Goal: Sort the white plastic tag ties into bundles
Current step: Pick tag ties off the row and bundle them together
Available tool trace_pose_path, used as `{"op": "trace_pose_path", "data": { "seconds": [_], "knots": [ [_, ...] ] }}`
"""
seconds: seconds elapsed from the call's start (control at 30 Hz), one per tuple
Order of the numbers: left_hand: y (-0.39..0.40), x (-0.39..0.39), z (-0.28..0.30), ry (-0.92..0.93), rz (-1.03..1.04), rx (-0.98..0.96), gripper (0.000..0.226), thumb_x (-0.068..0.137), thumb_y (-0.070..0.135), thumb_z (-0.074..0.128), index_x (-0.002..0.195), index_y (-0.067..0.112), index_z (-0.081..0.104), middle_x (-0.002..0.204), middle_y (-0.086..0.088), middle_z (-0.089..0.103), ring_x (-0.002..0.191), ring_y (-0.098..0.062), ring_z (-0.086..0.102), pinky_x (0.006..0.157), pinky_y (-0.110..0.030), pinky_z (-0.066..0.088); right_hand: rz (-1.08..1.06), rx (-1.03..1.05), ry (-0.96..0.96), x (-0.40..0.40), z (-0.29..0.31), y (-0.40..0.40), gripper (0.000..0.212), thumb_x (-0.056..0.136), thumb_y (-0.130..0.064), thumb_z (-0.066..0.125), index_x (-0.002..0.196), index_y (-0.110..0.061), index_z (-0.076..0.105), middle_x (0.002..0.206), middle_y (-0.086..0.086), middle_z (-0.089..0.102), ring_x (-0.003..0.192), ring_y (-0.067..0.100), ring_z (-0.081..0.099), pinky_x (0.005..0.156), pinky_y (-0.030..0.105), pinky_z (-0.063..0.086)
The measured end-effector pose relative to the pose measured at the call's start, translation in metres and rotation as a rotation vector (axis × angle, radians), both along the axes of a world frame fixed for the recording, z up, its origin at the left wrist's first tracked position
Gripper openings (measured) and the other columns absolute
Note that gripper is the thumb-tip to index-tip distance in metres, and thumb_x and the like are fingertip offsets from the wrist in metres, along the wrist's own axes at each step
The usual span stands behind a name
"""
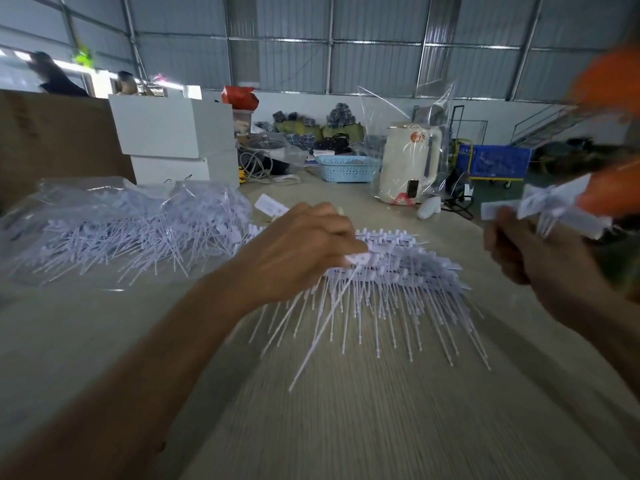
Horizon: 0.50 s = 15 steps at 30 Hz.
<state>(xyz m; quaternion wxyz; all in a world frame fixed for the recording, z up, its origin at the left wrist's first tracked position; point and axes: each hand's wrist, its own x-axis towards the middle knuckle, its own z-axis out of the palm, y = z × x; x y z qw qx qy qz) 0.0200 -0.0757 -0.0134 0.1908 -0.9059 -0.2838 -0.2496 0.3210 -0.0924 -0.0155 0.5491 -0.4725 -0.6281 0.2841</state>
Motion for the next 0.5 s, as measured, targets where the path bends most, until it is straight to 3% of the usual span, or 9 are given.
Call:
{"op": "trace_pose_path", "data": {
  "seconds": [0.07,0.17,0.23,0.3,0.4,0.5],
  "knots": [
    [0.003,0.003,-0.002,-0.187,-0.015,-0.067,0.028,0.092,0.021,0.069,0.119,0.015,0.073,0.106,-0.001,0.072,0.099,-0.023,0.058,0.084,-0.046,0.046,0.012,-0.028,-0.191,-0.006,-0.008,0.0,0.044,0.105,-0.039,0.04,0.077,-0.018,0.067,0.06,-0.001,0.041,0.05,0.009,0.033,0.051,0.026,0.027],
    [0.0,0.015,-0.007,-0.336,-0.021,-0.096,0.036,0.088,0.026,0.074,0.123,0.018,0.07,0.103,0.002,0.072,0.095,-0.016,0.057,0.083,-0.036,0.045,0.039,0.04,-0.389,-0.035,-0.013,-0.008,0.037,0.101,-0.045,0.047,0.079,-0.028,0.072,0.068,0.007,0.058,0.054,0.02,0.044,0.06,0.03,0.037],
    [-0.007,0.024,-0.009,-0.44,-0.028,-0.143,0.042,0.085,0.03,0.076,0.125,0.03,0.064,0.102,0.005,0.069,0.094,-0.009,0.059,0.084,-0.03,0.047,0.097,0.054,-0.314,-0.051,-0.013,-0.01,0.032,0.1,-0.033,0.054,0.075,-0.028,0.073,0.061,0.009,0.055,0.048,0.014,0.041,0.055,0.029,0.034],
    [-0.014,0.033,-0.008,-0.509,-0.045,-0.167,0.041,0.083,0.03,0.078,0.115,0.037,0.054,0.102,0.008,0.067,0.097,-0.004,0.063,0.087,-0.033,0.052,0.201,-0.04,-0.129,-0.062,-0.017,-0.012,0.033,0.099,-0.027,0.056,0.072,-0.022,0.074,0.05,-0.003,0.039,0.043,0.01,0.031,0.049,0.026,0.028],
    [-0.021,0.041,-0.008,-0.583,-0.033,-0.148,0.038,0.084,0.027,0.078,0.102,0.034,0.046,0.098,0.009,0.063,0.094,-0.007,0.063,0.075,-0.036,0.056,0.33,-0.141,0.059,-0.069,-0.022,-0.015,0.046,0.09,-0.044,0.056,0.089,0.0,0.071,0.055,-0.007,0.025,0.045,0.01,0.021,0.045,0.024,0.022],
    [-0.025,0.045,-0.01,-0.581,-0.031,-0.098,0.034,0.083,0.022,0.079,0.098,0.025,0.049,0.09,0.002,0.062,0.078,-0.017,0.059,0.06,-0.034,0.05,0.394,-0.163,0.127,-0.069,-0.021,-0.015,0.067,0.08,-0.051,0.06,0.099,0.013,0.059,0.056,-0.009,0.025,0.045,0.009,0.019,0.042,0.02,0.021]
  ]
}}
